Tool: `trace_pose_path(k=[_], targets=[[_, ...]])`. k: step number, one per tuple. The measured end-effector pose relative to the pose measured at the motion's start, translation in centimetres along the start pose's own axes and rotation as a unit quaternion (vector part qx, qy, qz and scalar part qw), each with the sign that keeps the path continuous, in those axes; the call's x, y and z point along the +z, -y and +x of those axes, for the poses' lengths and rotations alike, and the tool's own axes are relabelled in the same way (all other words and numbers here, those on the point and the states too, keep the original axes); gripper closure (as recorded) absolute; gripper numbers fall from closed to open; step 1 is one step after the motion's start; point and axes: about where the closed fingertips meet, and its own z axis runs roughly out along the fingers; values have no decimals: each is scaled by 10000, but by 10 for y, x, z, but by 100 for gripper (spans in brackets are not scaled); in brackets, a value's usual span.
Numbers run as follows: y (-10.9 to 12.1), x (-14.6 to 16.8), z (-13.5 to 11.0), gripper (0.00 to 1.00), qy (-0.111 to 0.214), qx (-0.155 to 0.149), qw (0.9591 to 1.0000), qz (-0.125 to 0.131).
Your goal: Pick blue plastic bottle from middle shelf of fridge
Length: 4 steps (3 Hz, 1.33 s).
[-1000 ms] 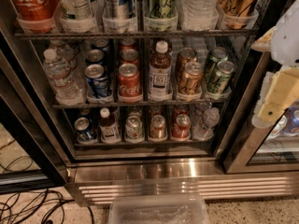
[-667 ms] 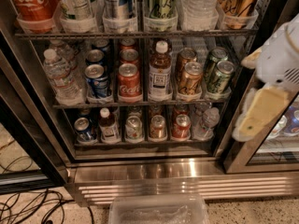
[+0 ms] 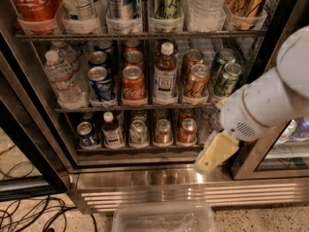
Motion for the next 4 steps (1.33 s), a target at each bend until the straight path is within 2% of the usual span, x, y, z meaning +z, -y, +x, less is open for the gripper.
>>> trace_pose_path(k=[1, 2, 3, 4], targets=[[-16, 33, -10, 0, 256, 87, 9995, -152], [-16, 33, -10, 0, 259, 86, 9995, -151], [-16, 47, -17, 0, 447, 95, 9989, 43], [-40, 74, -17, 0, 798, 237, 9962, 237]])
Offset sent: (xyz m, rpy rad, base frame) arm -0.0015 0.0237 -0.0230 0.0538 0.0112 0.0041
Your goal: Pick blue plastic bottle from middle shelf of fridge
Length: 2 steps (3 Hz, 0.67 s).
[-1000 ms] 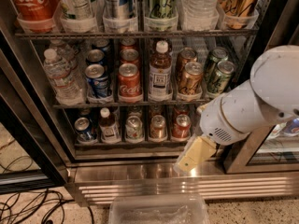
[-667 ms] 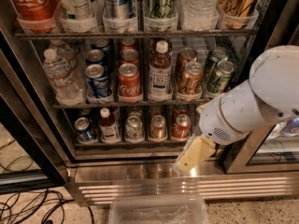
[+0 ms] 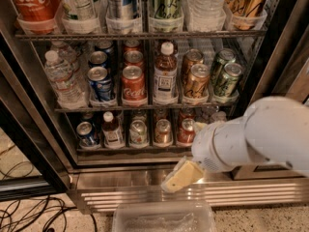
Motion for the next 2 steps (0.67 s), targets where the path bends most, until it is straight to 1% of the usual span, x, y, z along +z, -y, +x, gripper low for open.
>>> trace_pose_path(k=[1, 2], targets=[[-12, 15, -4, 0, 563, 189, 9978, 286], [-2, 23, -26, 0, 1372, 388, 9873, 697]])
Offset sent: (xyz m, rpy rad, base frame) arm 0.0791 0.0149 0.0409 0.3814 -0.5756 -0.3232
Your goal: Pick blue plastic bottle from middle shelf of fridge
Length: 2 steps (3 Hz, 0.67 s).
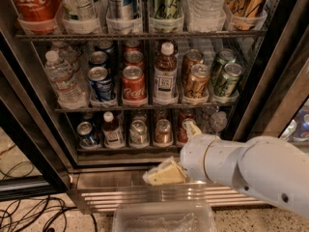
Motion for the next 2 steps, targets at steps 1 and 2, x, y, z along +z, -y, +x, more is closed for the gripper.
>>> trace_pose_path(k=[1, 2], targets=[[37, 6, -24, 0, 847, 166, 9943, 622], [69, 5, -37, 0, 1536, 505, 9795, 1201]])
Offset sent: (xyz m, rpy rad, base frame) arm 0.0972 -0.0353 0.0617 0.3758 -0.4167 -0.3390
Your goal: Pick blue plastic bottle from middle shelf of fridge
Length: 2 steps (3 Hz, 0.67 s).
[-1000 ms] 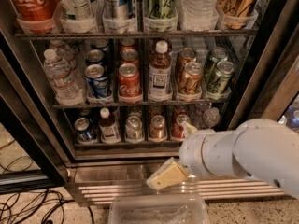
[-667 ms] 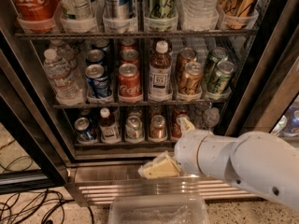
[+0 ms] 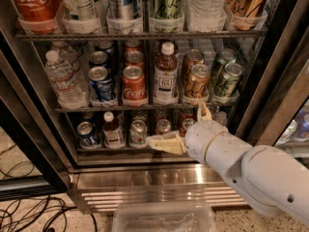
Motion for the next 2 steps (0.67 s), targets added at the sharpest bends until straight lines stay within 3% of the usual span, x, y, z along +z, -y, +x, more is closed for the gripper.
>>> trace_pose_path(k=[1, 2], targets=[[4, 5, -11, 0, 389, 362, 9976, 445], [10, 6, -17, 0, 454, 382, 9964, 610]])
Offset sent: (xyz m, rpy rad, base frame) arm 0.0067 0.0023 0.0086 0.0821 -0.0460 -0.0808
